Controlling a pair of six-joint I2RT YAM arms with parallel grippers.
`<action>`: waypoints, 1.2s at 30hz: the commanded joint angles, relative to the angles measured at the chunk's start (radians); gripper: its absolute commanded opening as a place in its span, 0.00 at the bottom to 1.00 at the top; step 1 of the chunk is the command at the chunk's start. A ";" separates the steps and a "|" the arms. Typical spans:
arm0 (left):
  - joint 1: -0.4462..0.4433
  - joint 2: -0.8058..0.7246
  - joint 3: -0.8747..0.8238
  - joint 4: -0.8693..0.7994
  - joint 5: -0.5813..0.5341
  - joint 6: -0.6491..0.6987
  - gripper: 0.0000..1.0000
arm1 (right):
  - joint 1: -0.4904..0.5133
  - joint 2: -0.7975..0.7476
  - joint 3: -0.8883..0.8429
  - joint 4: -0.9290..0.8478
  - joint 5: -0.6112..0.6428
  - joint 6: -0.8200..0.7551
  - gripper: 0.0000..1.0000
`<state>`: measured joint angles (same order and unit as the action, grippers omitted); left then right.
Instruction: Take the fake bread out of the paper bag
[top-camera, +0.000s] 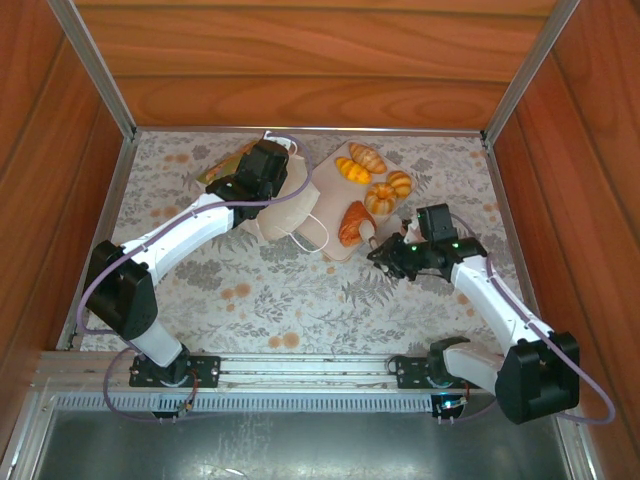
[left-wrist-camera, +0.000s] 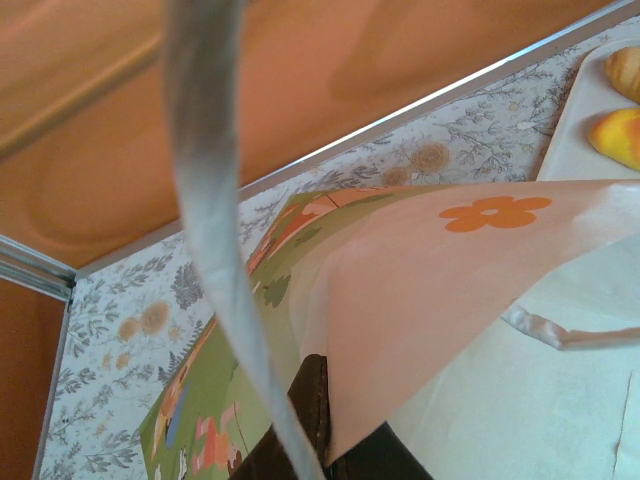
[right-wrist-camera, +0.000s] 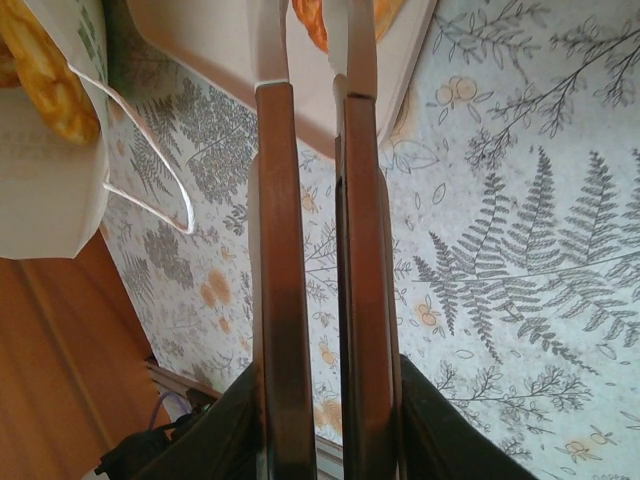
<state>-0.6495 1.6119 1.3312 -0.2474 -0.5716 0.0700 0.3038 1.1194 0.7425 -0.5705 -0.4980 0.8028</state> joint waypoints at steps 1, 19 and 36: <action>-0.006 0.005 0.014 -0.013 0.003 -0.018 0.00 | 0.022 0.010 -0.017 0.033 -0.016 0.030 0.32; -0.006 -0.005 0.010 -0.013 0.003 -0.007 0.00 | 0.027 0.126 0.031 0.100 0.080 0.035 0.30; -0.007 -0.010 0.005 -0.013 0.000 -0.009 0.00 | 0.014 0.009 0.127 -0.021 0.078 0.000 0.30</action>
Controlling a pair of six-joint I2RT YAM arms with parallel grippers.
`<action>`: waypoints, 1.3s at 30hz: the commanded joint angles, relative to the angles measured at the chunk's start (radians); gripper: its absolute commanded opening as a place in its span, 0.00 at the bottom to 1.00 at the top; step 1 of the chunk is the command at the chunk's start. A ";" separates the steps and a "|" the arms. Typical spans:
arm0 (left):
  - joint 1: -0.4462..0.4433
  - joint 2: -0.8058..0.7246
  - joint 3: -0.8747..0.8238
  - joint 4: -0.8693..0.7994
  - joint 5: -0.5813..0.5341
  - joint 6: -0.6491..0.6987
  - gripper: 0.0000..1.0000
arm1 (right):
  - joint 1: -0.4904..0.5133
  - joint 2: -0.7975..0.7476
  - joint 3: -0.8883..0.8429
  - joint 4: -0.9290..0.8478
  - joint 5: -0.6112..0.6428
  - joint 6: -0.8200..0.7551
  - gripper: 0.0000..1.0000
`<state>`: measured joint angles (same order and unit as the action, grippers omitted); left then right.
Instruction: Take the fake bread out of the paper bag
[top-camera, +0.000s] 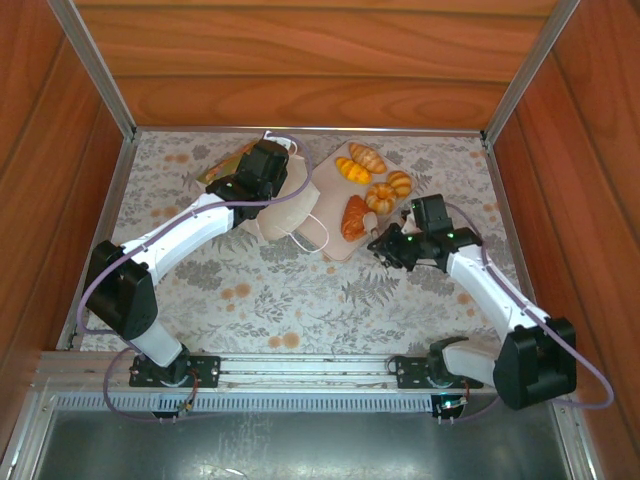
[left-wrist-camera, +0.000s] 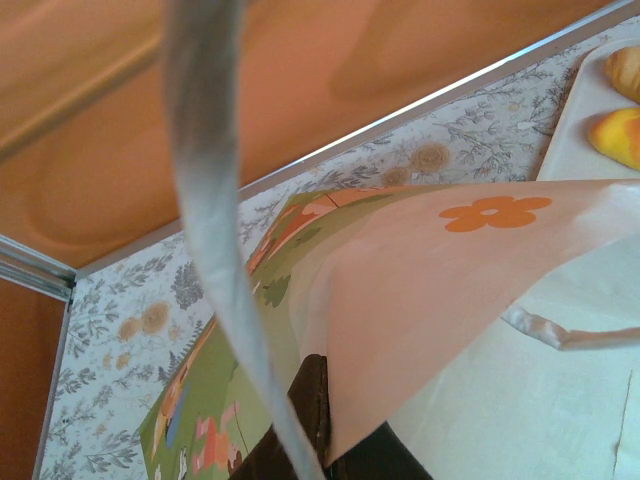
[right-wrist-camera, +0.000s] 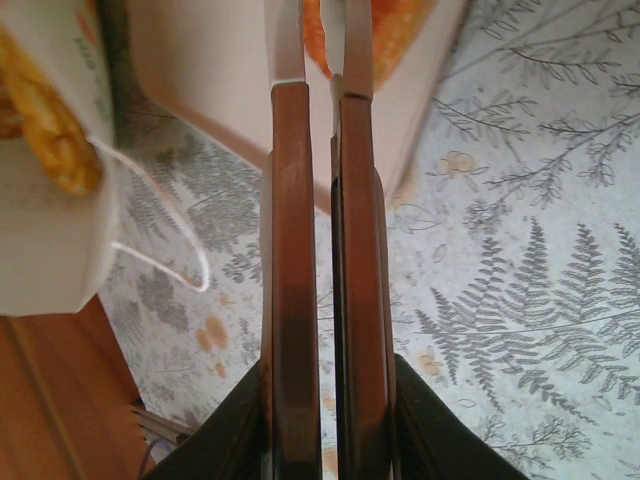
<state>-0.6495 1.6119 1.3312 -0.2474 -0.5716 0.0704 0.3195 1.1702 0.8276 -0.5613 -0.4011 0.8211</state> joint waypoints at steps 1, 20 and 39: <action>-0.006 -0.010 0.005 -0.012 0.000 -0.011 0.00 | 0.002 -0.048 0.049 -0.036 -0.022 -0.020 0.30; -0.006 -0.018 -0.006 -0.007 -0.002 -0.020 0.00 | 0.115 0.335 0.260 0.060 -0.056 -0.069 0.28; -0.006 -0.027 -0.014 0.002 -0.005 0.012 0.00 | 0.113 0.385 0.277 -0.027 0.057 -0.069 0.28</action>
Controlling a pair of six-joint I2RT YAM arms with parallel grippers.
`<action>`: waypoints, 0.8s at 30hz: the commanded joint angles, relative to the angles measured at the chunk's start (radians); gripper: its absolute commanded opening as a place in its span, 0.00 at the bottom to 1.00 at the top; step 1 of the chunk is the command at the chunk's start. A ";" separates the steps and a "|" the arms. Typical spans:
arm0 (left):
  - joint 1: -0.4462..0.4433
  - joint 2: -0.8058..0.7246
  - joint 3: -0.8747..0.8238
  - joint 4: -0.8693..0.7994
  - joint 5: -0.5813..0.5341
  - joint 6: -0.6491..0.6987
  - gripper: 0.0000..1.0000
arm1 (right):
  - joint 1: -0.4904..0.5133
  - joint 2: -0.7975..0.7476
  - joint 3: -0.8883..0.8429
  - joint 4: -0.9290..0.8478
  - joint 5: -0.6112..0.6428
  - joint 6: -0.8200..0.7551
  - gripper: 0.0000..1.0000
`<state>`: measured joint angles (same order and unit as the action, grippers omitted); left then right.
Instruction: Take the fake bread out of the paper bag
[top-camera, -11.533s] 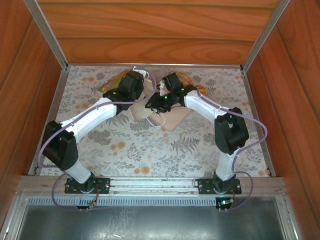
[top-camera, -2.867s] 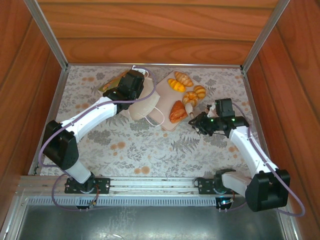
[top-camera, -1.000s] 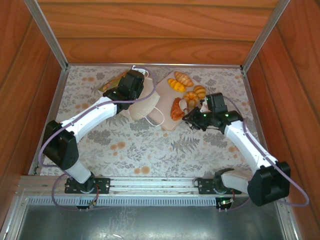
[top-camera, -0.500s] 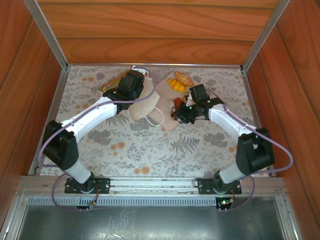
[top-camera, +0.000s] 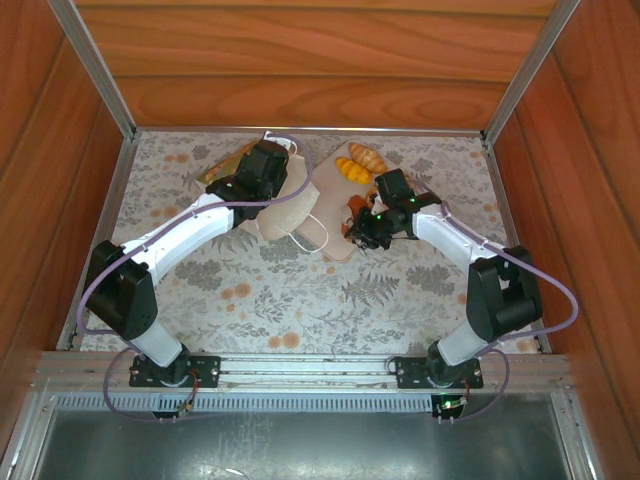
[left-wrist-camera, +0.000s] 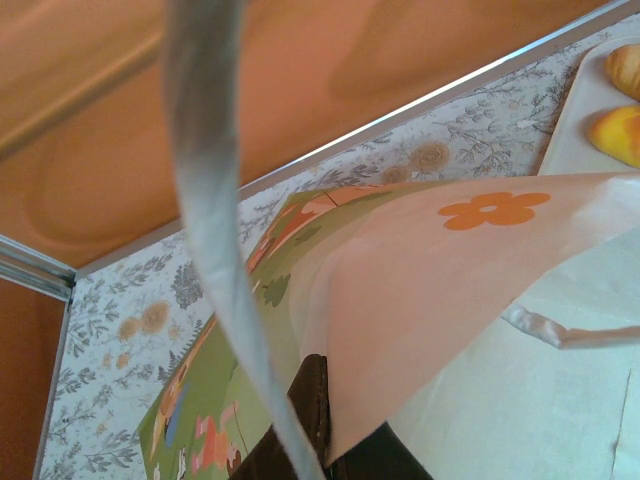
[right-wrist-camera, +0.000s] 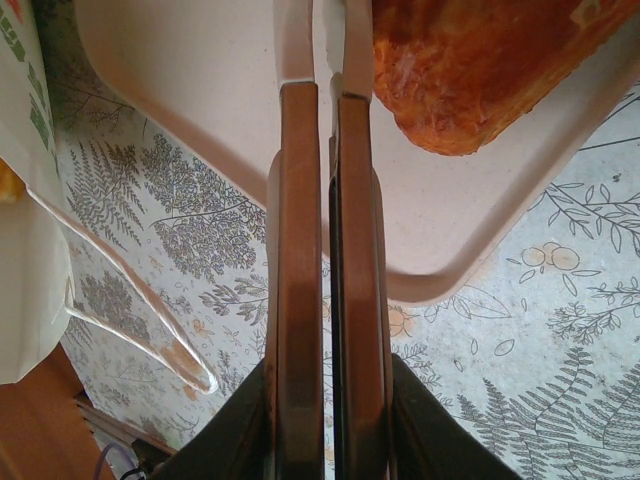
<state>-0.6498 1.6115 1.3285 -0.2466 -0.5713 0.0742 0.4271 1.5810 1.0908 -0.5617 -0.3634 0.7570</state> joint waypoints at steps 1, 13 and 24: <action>-0.006 -0.028 -0.014 0.003 -0.005 0.010 0.00 | 0.006 -0.025 0.013 -0.024 0.017 -0.004 0.28; -0.005 -0.080 -0.099 0.091 0.009 0.109 0.00 | 0.016 -0.092 0.012 0.060 -0.112 -0.011 0.28; 0.001 -0.103 -0.143 0.183 0.052 0.158 0.00 | 0.117 -0.396 -0.012 -0.049 0.029 -0.048 0.31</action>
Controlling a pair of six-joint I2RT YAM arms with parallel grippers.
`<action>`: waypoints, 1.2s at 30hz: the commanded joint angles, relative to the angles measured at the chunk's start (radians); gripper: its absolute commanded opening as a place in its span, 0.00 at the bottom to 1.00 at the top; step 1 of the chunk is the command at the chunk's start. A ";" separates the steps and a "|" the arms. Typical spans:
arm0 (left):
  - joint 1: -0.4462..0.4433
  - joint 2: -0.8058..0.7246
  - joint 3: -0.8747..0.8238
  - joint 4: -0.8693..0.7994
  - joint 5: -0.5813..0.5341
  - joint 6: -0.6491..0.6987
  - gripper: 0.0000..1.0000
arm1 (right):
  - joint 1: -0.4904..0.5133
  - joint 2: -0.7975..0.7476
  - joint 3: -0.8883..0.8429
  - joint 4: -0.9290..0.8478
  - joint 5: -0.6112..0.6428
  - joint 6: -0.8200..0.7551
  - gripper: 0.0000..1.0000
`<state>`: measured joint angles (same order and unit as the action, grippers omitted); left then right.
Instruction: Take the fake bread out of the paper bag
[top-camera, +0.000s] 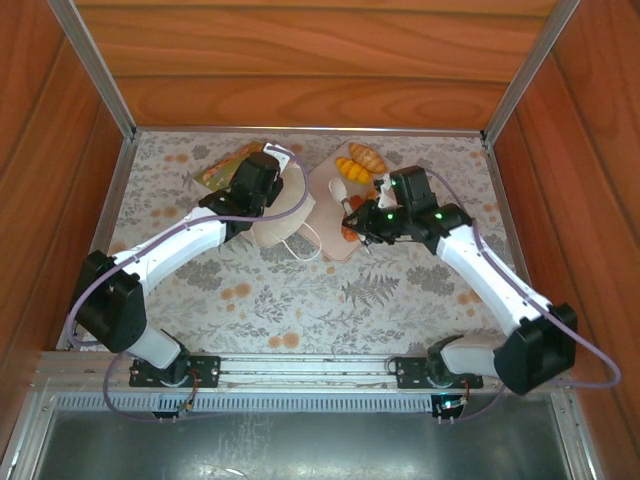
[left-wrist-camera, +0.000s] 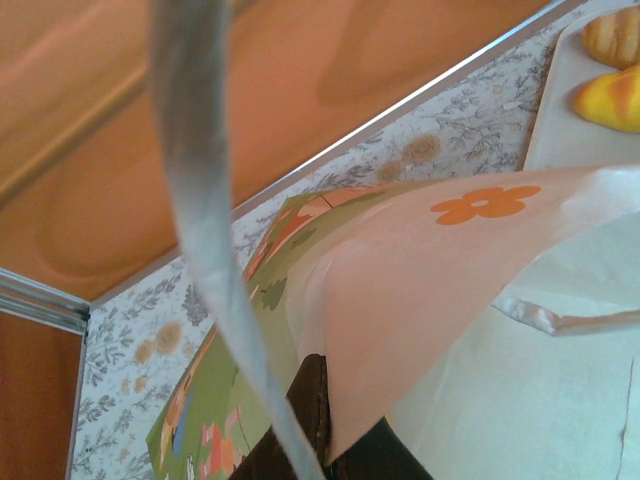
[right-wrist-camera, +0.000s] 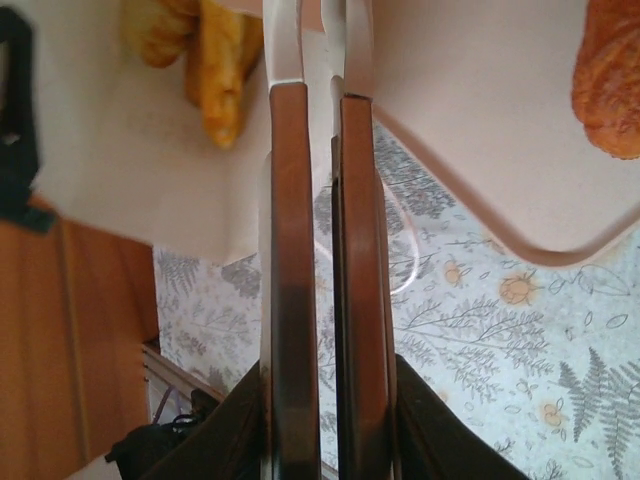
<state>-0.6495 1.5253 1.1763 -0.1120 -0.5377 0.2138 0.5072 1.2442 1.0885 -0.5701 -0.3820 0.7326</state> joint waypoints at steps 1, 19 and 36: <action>0.000 -0.010 0.019 0.044 0.015 0.017 0.00 | 0.056 -0.076 -0.009 -0.045 0.060 -0.022 0.31; 0.000 -0.026 0.004 0.057 0.011 -0.003 0.00 | 0.295 0.176 0.101 0.086 0.118 0.038 0.32; 0.002 -0.049 -0.002 0.069 0.022 -0.041 0.00 | 0.324 0.408 0.274 0.114 0.184 0.093 0.32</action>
<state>-0.6495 1.4891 1.1488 -0.0765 -0.5152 0.2012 0.8192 1.6264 1.3167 -0.4839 -0.1989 0.8120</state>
